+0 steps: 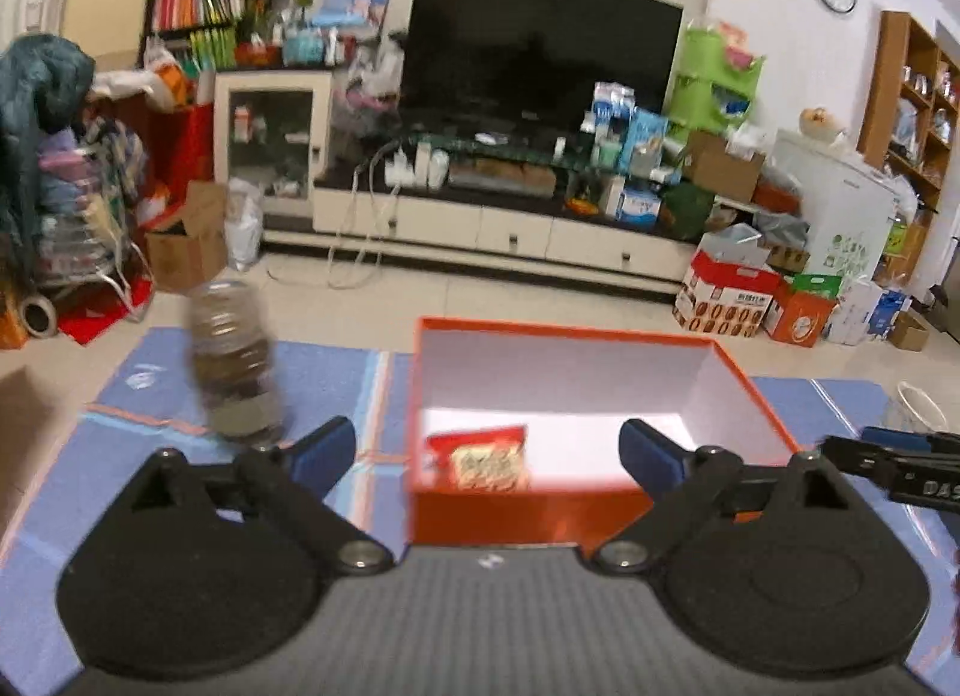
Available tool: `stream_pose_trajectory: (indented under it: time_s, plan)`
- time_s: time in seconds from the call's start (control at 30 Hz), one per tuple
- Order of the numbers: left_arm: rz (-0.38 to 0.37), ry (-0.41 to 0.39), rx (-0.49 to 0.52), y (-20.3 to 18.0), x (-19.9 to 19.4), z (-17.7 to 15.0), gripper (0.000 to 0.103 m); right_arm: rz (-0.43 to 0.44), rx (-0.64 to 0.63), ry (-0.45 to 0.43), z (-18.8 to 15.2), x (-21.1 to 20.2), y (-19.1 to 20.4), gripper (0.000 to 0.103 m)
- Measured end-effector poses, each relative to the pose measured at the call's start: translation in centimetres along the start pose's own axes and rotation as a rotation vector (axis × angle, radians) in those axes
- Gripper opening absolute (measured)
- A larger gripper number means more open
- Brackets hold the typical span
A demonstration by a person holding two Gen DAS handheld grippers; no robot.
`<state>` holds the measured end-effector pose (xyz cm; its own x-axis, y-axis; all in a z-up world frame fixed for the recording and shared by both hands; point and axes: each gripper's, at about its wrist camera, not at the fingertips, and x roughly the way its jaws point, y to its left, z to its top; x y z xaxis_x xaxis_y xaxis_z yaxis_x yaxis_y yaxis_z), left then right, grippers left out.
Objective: Organize snacks
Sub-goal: 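Return both tools to the snack pile beside the box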
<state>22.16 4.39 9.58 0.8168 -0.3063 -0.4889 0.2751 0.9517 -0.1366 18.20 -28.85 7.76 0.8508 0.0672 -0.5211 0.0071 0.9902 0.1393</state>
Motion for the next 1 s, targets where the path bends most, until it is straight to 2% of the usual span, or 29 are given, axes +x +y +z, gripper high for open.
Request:
stream_pose_trajectory:
  time_s: [0.17, 0.2, 0.33, 0.43, 0.47, 0.53, 0.67, 0.77, 0.83, 0.9, 1.0]
  plan:
    - [0.063, -0.005, 0.002, 3.0, -6.6, -5.3, 0.095, -0.026, 0.029, -0.003, -5.7, -6.8, -1.0, 0.063]
    - [0.074, 0.001, -0.008, 3.5, -7.4, -6.3, 0.095, -0.036, 0.045, -0.001, -6.5, -7.7, -1.3, 0.067]
    - [0.057, 0.020, -0.054, 4.4, -8.1, -8.7, 0.096, -0.062, 0.065, 0.000, -8.2, -9.7, -1.4, 0.068]
    - [0.007, 0.029, 0.010, 3.8, -7.0, -9.0, 0.096, -0.076, 0.018, -0.033, -8.0, -9.5, -0.6, 0.071]
    - [-0.019, 0.021, 0.061, 3.3, -6.4, -8.8, 0.096, -0.081, 0.010, -0.037, -7.8, -9.1, -0.4, 0.074]
    - [-0.079, 0.008, 0.183, 2.2, -5.1, -8.8, 0.096, -0.074, 0.019, -0.031, -7.5, -7.6, -0.3, 0.075]
    - [-0.242, 0.033, 0.429, -0.1, -1.4, -8.9, 0.096, -0.071, 0.053, 0.015, -7.9, -3.8, -0.2, 0.074]
    - [-0.364, 0.084, 0.512, -1.4, 1.8, -8.5, 0.097, -0.078, 0.034, 0.050, -8.1, -1.6, 0.3, 0.074]
    - [-0.426, 0.140, 0.535, -2.4, 4.1, -8.2, 0.097, -0.081, 0.006, 0.056, -8.1, -0.8, 0.7, 0.074]
    - [-0.452, 0.216, 0.522, -3.3, 6.5, -8.1, 0.097, -0.071, -0.006, 0.067, -8.0, -0.3, 0.8, 0.075]
    - [-0.409, 0.293, 0.408, -3.4, 7.9, -8.4, 0.097, -0.109, -0.041, 0.075, -8.0, 0.4, 0.8, 0.075]
